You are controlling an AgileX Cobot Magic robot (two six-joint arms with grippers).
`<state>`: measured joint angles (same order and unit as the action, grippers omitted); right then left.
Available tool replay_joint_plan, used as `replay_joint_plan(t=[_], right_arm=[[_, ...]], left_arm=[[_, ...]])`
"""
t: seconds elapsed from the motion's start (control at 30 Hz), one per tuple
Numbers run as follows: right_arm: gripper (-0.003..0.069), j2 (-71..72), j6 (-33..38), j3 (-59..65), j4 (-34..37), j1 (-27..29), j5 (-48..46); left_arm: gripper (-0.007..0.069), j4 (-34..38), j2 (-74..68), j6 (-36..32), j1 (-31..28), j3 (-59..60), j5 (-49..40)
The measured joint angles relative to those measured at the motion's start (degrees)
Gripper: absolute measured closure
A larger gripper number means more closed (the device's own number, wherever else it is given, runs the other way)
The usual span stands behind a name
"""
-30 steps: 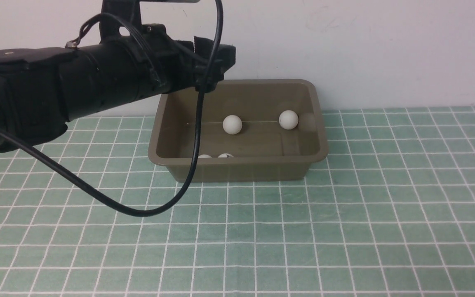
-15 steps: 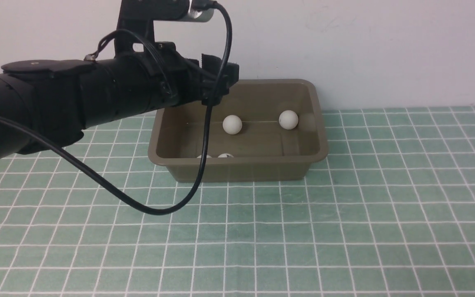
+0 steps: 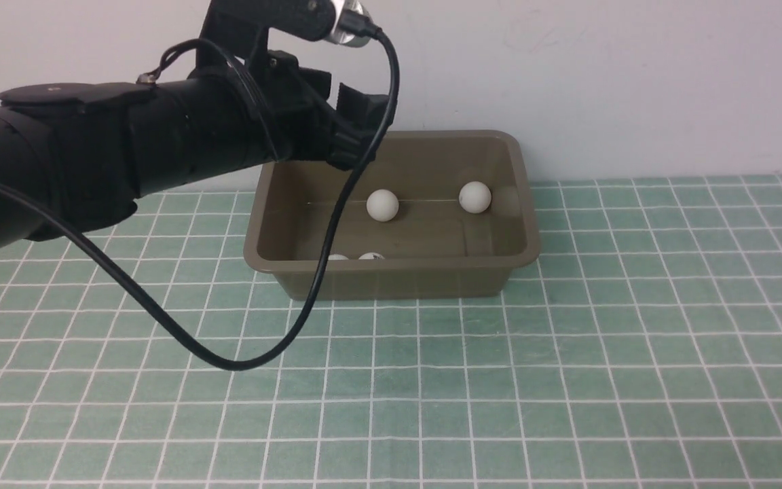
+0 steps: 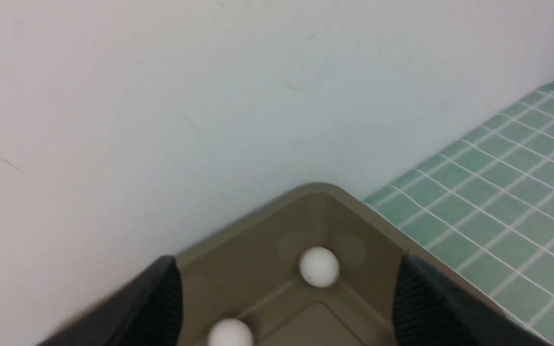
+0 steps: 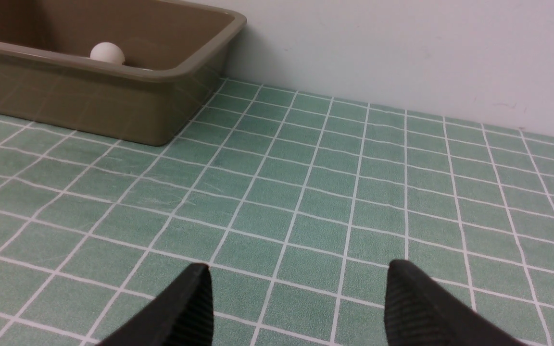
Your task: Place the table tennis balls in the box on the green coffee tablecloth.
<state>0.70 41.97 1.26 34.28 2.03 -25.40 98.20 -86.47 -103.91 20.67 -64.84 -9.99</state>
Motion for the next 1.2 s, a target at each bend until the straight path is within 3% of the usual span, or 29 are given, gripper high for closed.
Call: replay_joint_plan(t=[0.4, 0.53, 0.63, 0.7, 0.8, 0.93, 1.07, 1.2], right_arm=[[0.0218, 0.0, 0.0, 0.0, 0.0, 0.0, -0.1], [0.0218, 0.0, 0.0, 0.0, 0.0, 0.0, -0.1], [0.0218, 0.0, 0.0, 0.0, 0.0, 0.0, -0.1], [0.0218, 0.0, 0.0, 0.0, 0.0, 0.0, -0.1], [0.0218, 0.0, 0.0, 0.0, 0.0, 0.0, -0.1], [0.0218, 0.0, 0.0, 0.0, 0.0, 0.0, -0.1], [0.0218, 0.0, 0.0, 0.0, 0.1, 0.0, -0.1], [0.0218, 0.0, 0.0, 0.0, 0.1, 0.0, -0.1]], left_arm=[[0.0092, 0.4, 13.9, -5.4, 0.0, -0.3, 5.9], [0.0092, -2.9, 15.6, -0.8, 0.0, -0.3, 5.9], [0.0092, -14.1, 17.4, 13.3, 0.0, -0.3, 4.6], [0.0092, -28.7, 18.9, 30.4, 0.0, -0.3, 1.2], [0.0092, -48.3, 21.0, 51.1, 0.0, 0.1, -6.1], [0.0092, -68.8, 25.6, 72.8, 0.0, 1.7, -17.8], [0.0092, -82.4, 32.3, 87.0, 0.0, 3.7, -23.0], [0.0092, -91.4, 40.3, 92.1, 0.0, 8.8, -22.8]])
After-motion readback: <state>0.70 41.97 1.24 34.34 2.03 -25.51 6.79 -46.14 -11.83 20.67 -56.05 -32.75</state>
